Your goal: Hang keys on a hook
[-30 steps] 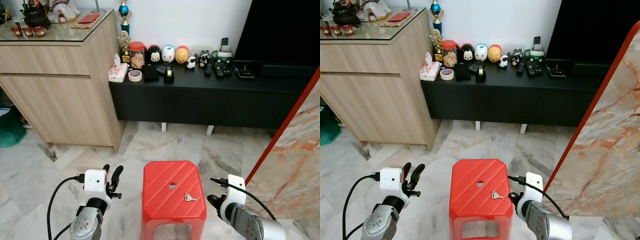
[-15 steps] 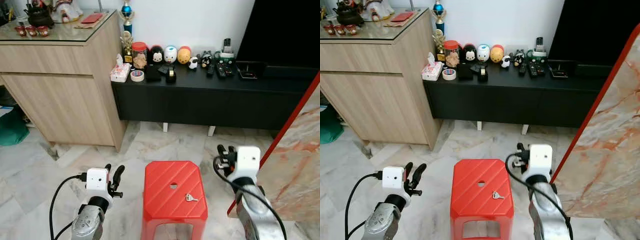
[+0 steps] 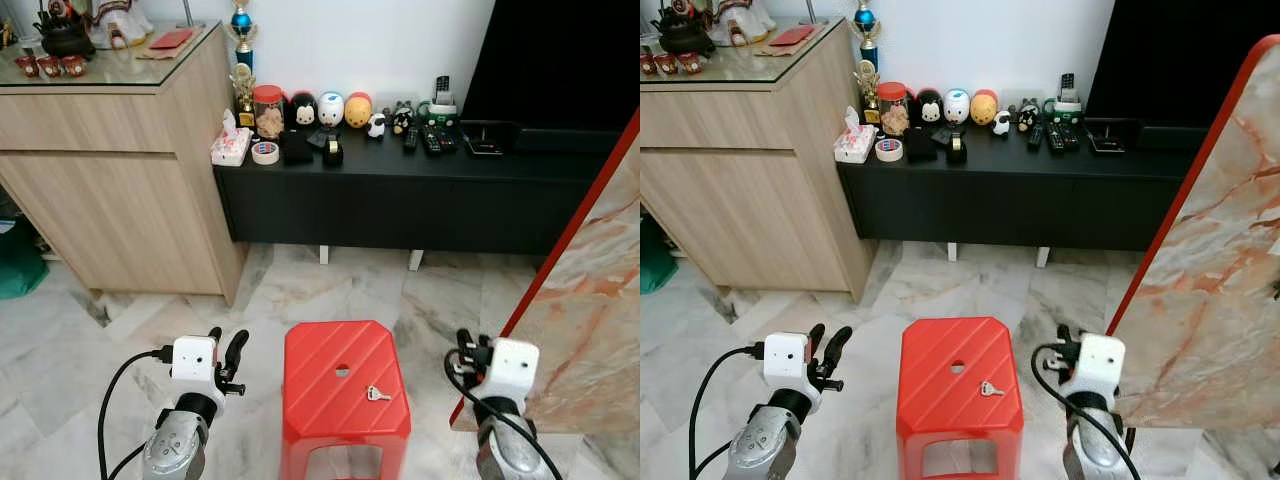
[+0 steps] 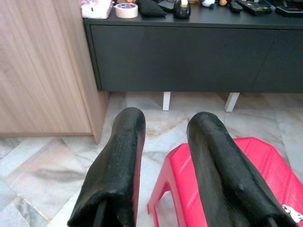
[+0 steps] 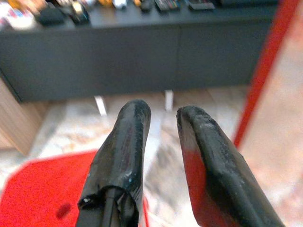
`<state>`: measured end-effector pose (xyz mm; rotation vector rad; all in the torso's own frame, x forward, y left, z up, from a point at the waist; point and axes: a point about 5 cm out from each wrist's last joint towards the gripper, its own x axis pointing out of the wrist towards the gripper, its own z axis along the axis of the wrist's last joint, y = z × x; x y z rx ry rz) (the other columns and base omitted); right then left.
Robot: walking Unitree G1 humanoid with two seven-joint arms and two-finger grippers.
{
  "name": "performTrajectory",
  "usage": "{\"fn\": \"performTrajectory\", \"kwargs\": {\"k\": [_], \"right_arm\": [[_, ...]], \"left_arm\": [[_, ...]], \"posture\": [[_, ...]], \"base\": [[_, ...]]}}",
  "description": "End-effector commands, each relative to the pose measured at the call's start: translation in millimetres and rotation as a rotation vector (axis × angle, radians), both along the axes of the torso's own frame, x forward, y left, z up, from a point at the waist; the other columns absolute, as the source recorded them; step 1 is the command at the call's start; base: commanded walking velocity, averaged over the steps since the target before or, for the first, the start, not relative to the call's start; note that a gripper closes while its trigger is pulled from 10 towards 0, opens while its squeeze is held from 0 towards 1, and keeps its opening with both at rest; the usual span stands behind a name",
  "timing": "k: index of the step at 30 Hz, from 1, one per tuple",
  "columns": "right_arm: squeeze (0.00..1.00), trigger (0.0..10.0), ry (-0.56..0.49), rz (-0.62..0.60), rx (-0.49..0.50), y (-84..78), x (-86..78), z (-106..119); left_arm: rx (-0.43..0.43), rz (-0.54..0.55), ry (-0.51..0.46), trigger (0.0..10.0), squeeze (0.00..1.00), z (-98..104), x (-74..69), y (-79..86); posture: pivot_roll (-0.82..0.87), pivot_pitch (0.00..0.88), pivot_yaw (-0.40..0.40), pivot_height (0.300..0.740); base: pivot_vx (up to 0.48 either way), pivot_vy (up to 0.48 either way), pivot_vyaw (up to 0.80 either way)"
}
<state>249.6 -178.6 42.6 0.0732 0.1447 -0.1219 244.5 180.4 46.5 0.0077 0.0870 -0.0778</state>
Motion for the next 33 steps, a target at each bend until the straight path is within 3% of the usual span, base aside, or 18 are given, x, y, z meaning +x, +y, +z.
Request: {"fn": "performTrajectory", "kwargs": {"k": [1, 4, 12, 33], "right_arm": [[0.0, 10.0, -0.012, 0.007, -0.006, 2.2, 2.0, 0.8], [0.0, 10.0, -0.026, 0.024, -0.029, 4.2, 3.6, 1.9], [0.0, 10.0, -0.034, 0.039, -0.016, 6.4, 4.6, 1.2], [0.0, 10.0, -0.028, 0.031, 0.016, 7.3, 7.4, -2.1]], "left_arm": [[0.002, -0.004, 0.003, 10.0, 0.0, -0.5, 1.4, -1.4], [-0.001, -0.003, 0.006, 10.0, 0.0, -0.4, 1.7, -1.7], [0.021, -0.011, 0.006, 10.0, 0.0, -0.5, 0.8, -1.7], [0.047, -0.046, 0.005, 10.0, 0.0, 0.9, 2.4, -5.6]], "posture": [[-0.02, 0.007, -0.013, 0.74], [-0.02, 0.008, -0.013, 0.74], [-0.02, 0.011, -0.015, 0.74], [-0.02, 0.0, -0.004, 0.74]], "base": [[0.0, 0.0, 0.0], [0.0, 0.0, 0.0], [0.0, 0.098, 0.74], [0.0, 0.0, 0.0]]}}
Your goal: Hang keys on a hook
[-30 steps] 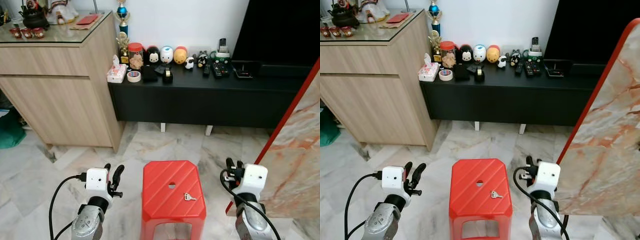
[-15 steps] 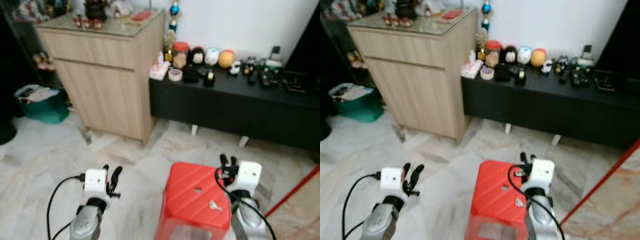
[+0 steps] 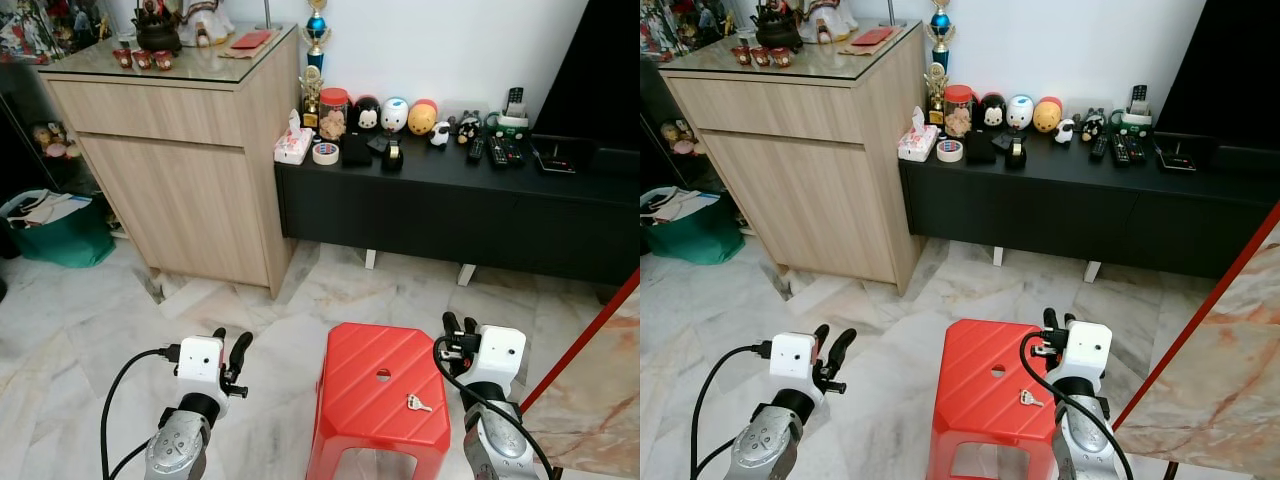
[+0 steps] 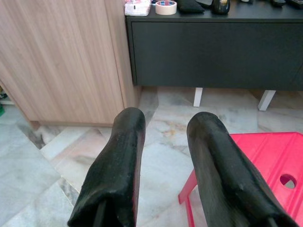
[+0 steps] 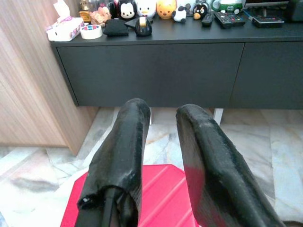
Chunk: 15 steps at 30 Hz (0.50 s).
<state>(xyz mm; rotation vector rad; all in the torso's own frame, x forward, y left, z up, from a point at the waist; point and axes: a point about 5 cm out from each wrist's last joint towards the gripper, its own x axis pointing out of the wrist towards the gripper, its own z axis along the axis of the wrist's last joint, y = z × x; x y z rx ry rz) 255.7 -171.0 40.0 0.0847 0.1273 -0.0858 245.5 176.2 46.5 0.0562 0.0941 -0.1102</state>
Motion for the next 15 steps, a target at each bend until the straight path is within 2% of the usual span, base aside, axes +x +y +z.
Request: {"fn": "performTrajectory", "kwargs": {"k": [1, 5, 15], "right_arm": [[0.0, 10.0, -0.009, -0.003, 0.003, -0.3, 1.3, 0.5], [0.0, 10.0, -0.013, 0.002, -0.006, -0.8, 2.3, 1.9], [0.0, 10.0, -0.008, 0.012, -0.015, -0.5, 2.7, 1.5]], "left_arm": [[0.0, -0.012, -0.001, 10.0, 0.0, 1.0, 1.4, -1.5], [-0.001, -0.011, -0.003, 10.0, 0.0, 1.2, 1.4, -1.7], [-0.007, -0.007, -0.004, 10.0, 0.0, 1.3, 0.7, -2.9]], "posture": [[-0.02, 0.0, -0.004, 0.74], [-0.02, 0.0, -0.006, 0.74], [-0.02, 0.006, -0.01, 0.74]], "base": [[0.0, 0.0, 0.0], [0.0, 0.0, 0.0], [0.272, 0.0, 0.0]]}}
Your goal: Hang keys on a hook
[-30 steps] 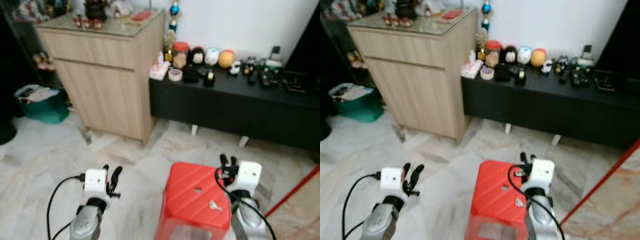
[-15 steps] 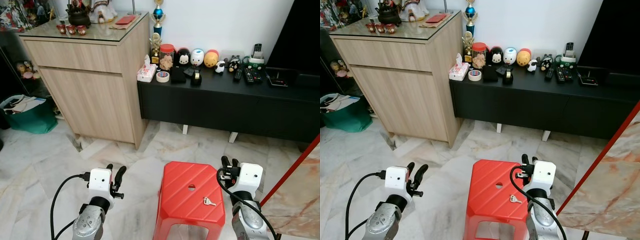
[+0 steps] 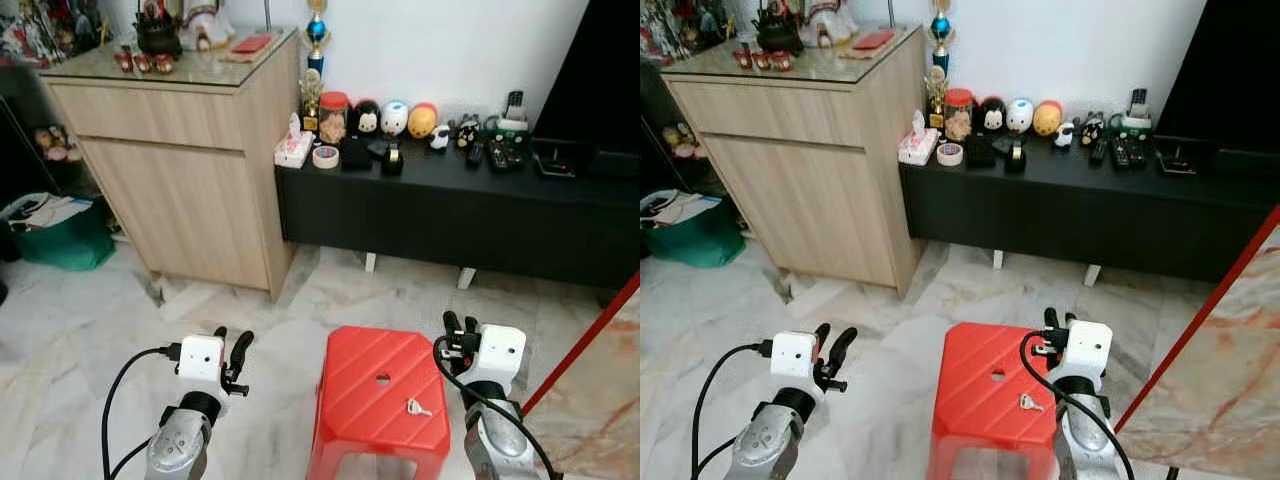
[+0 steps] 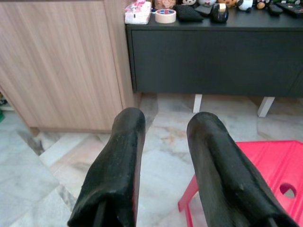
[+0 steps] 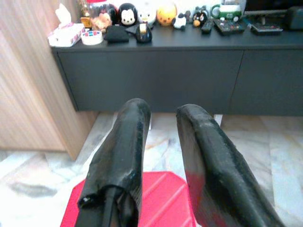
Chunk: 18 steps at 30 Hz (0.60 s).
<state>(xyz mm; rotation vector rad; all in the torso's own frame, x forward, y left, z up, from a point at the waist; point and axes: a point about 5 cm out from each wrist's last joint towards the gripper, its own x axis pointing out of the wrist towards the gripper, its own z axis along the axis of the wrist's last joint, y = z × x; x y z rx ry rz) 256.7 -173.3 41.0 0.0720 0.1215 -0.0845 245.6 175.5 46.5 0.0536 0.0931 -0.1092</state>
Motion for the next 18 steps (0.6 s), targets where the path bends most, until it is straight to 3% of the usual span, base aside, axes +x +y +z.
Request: {"fn": "performTrajectory", "kwargs": {"k": [1, 8, 18], "right_arm": [[0.0, 10.0, -0.002, 0.011, -0.003, 1.8, 1.7, 0.5], [0.0, 10.0, 0.0, 0.019, -0.006, 3.1, 2.0, 0.8], [0.0, 10.0, 0.0, 0.025, -0.005, 3.9, 2.3, 1.2]], "left_arm": [[-0.005, -0.008, -0.003, 10.0, 0.0, 1.2, 0.6, -2.3], [-0.004, -0.01, -0.003, 10.0, 0.0, 1.0, 1.4, -2.7], [-0.008, -0.015, -0.01, 10.0, 0.0, 1.0, 2.6, -4.0]], "posture": [[-0.02, 0.006, -0.01, 0.74], [-0.03, 0.008, -0.011, 0.74], [-0.03, 0.006, -0.012, 0.74]], "base": [[0.304, 0.0, 0.0], [0.297, 0.0, 0.0], [0.0, 0.0, 0.0]]}}
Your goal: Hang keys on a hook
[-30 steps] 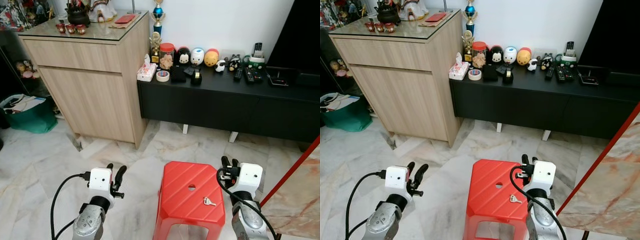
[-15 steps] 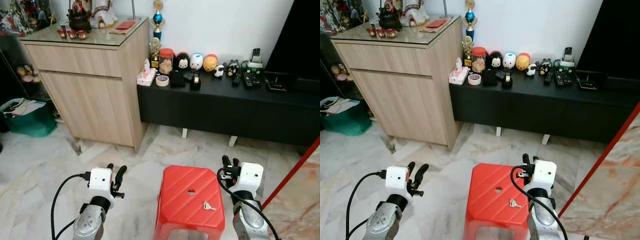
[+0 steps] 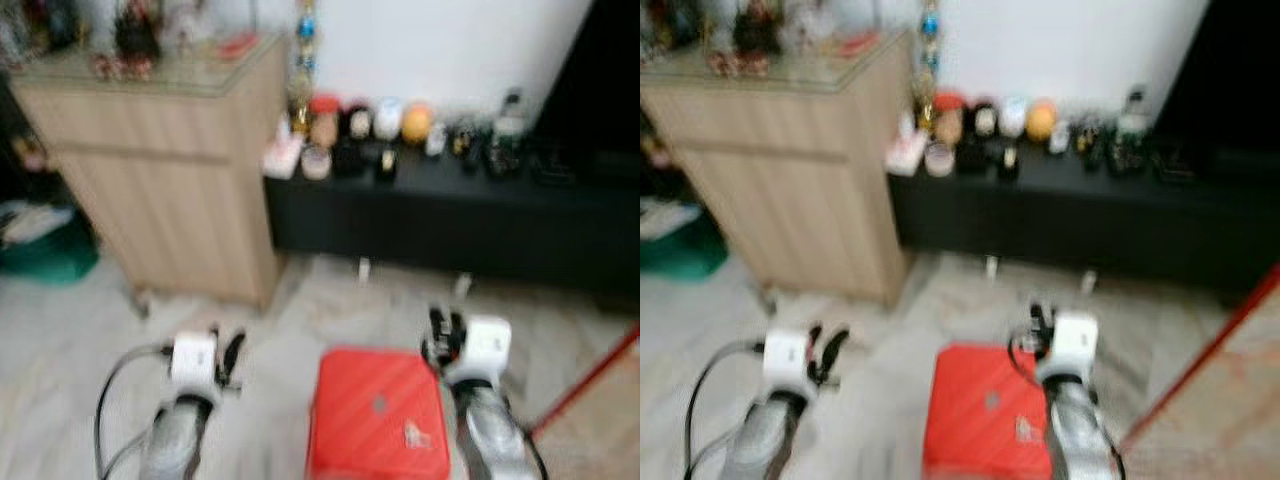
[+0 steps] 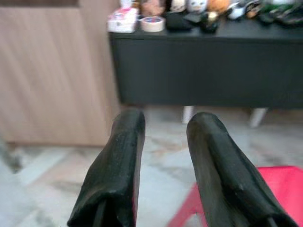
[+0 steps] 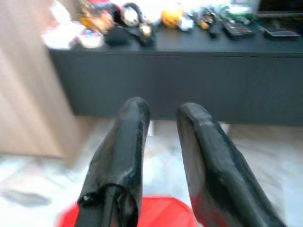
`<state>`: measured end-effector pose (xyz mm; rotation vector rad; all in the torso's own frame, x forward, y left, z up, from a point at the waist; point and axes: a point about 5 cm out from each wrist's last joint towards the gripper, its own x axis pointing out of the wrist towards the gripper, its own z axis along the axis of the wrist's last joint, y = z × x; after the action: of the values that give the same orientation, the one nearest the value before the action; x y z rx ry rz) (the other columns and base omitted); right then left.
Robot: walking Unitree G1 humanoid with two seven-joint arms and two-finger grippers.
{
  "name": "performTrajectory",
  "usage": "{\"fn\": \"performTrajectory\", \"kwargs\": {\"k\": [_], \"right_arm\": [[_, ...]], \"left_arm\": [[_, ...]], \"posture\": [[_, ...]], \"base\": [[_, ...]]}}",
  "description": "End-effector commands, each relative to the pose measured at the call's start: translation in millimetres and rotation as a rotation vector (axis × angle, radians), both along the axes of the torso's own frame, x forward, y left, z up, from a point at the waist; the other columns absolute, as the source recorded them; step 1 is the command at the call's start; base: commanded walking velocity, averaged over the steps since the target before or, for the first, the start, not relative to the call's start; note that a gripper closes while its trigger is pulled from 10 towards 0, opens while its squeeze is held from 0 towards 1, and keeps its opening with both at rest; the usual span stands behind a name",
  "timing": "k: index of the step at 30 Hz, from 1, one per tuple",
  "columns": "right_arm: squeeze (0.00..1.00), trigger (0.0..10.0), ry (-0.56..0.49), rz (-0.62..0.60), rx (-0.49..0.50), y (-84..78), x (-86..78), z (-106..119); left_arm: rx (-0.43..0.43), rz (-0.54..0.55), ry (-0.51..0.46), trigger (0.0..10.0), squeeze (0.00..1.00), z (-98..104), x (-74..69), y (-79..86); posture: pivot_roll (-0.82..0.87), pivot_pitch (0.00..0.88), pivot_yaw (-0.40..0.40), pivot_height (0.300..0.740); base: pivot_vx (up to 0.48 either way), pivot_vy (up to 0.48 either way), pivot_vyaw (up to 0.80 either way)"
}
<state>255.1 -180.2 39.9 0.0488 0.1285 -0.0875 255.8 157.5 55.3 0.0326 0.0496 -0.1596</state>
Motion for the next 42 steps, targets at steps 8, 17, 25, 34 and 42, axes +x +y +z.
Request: {"fn": "performTrajectory", "kwargs": {"k": [8, 17, 25, 34, 42], "right_arm": [[0.0, 10.0, -0.008, 0.028, 0.016, 9.4, 3.7, 2.6], [0.0, 10.0, -0.007, 0.028, 0.013, 10.1, 4.2, 2.2], [0.0, 10.0, 0.044, 0.001, -0.008, 7.0, 5.2, -4.0], [0.0, 10.0, 0.041, 0.014, -0.005, 9.4, 5.5, -4.6], [0.0, 10.0, 0.029, 0.024, 0.004, 11.5, 5.2, -3.6]], "left_arm": [[0.009, 0.032, 0.029, 10.0, 0.0, -8.2, -6.9, 11.2], [0.005, 0.038, 0.024, 10.0, 0.0, -8.5, -7.1, 11.5], [0.003, 0.038, 0.024, 10.0, 0.0, -8.8, -7.0, 12.4], [0.005, 0.042, 0.028, 10.0, 0.0, -9.0, -7.4, 13.4], [0.006, 0.045, 0.028, 10.0, 0.0, -8.8, -8.0, 14.4]], "posture": [[-0.03, 0.005, -0.018, 0.74], [-0.03, 0.007, -0.021, 0.74], [-0.03, 0.008, -0.016, 0.731], [-0.02, 0.008, -0.015, 0.687], [-0.02, 0.008, -0.016, 0.687]], "base": [[0.0, 0.0, 0.0], [0.0, 0.0, 0.0], [0.0, 0.0, 0.0], [0.0, 0.0, 0.0], [0.0, 0.0, 0.0]]}}
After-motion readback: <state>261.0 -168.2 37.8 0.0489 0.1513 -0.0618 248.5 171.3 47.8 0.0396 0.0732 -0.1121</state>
